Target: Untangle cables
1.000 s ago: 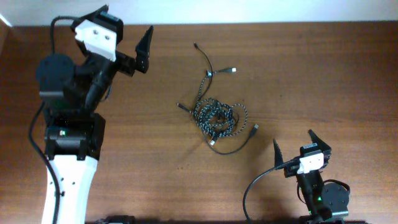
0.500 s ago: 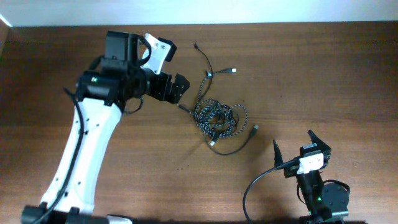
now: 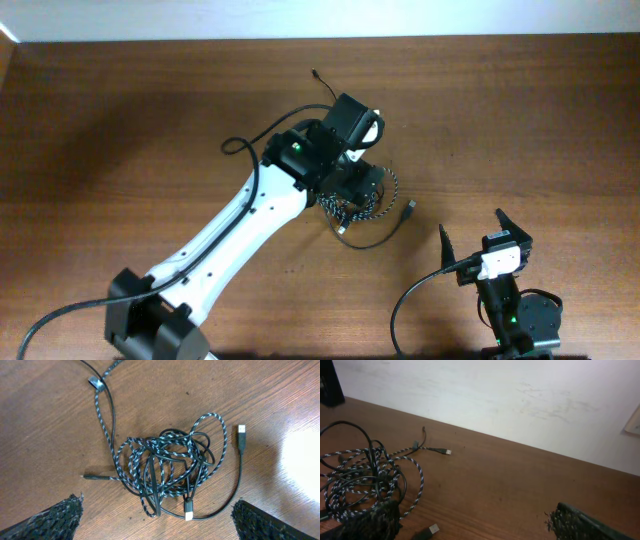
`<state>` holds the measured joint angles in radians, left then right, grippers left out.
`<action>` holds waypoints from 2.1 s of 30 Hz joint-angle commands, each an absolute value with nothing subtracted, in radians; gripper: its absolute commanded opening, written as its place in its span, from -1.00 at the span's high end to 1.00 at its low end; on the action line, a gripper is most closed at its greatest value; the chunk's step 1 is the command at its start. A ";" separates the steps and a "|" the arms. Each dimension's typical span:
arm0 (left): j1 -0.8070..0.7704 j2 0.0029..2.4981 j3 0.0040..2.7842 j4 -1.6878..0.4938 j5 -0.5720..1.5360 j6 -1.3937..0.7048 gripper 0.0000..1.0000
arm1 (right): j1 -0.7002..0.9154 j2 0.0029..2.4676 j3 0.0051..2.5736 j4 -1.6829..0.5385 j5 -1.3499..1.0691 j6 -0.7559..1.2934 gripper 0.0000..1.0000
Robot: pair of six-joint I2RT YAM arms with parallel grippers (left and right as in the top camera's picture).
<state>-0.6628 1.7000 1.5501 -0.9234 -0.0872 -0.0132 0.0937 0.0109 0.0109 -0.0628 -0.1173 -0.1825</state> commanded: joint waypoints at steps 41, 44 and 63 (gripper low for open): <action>-0.551 1.386 1.603 -0.913 -0.210 -0.450 1.00 | 0.098 0.004 0.006 -0.067 -0.122 -0.176 -0.97; -0.518 1.385 1.603 -0.910 -0.206 -0.644 1.00 | 0.098 0.004 0.006 -0.067 -0.122 -0.176 -0.97; -0.520 1.391 1.602 -0.929 -0.188 -0.643 1.00 | 0.098 0.079 0.175 -0.047 -0.523 0.737 -0.97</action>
<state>-0.5205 1.4040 1.5806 -0.9371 -0.1806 -0.6300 0.0937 0.0589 0.1017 -0.0475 -0.4618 0.7631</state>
